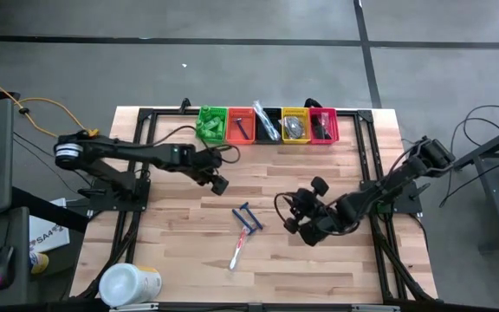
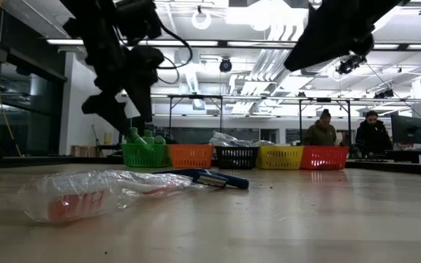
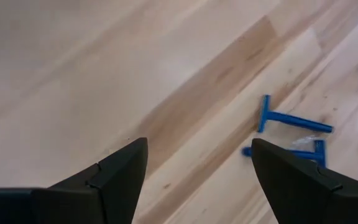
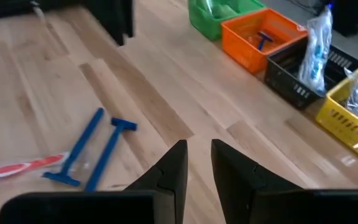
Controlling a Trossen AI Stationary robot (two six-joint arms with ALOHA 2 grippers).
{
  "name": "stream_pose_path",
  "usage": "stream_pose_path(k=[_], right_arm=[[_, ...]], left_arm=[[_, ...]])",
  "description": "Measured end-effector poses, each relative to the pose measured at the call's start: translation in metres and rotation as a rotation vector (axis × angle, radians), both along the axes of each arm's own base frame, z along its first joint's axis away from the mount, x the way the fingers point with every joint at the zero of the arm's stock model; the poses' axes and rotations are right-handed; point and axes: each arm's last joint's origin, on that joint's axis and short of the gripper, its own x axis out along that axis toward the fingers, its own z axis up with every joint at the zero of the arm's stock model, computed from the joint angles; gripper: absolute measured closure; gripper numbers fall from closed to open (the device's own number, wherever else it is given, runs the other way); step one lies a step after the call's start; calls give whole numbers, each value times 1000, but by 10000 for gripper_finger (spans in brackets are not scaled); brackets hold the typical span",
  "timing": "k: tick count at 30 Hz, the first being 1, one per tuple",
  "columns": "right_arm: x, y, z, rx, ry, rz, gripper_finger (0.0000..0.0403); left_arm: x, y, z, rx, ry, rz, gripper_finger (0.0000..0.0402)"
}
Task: Pick & Place Travel size toiletries
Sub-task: Put the orange toothbrush into the black bin
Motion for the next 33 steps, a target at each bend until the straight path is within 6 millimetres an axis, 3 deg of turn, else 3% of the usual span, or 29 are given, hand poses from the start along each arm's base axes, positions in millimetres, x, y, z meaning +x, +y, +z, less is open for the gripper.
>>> stream_pose_path(k=[7, 18, 25, 33], right_arm=[[5, -17, -2, 20, 50, -36, 337], [-12, -22, -33, 37, 134, -58, 337], [-22, -12, -41, 42, 136, -28, 337], [-29, 8, -40, 46, 106, 47, 337]], left_arm=[[27, -23, -4, -46, 31, -72, 117], [70, -104, 7, -37, 57, -109, 117], [95, -145, -3, -43, 124, -109, 117], [111, -174, -12, -49, 206, -43, 117]])
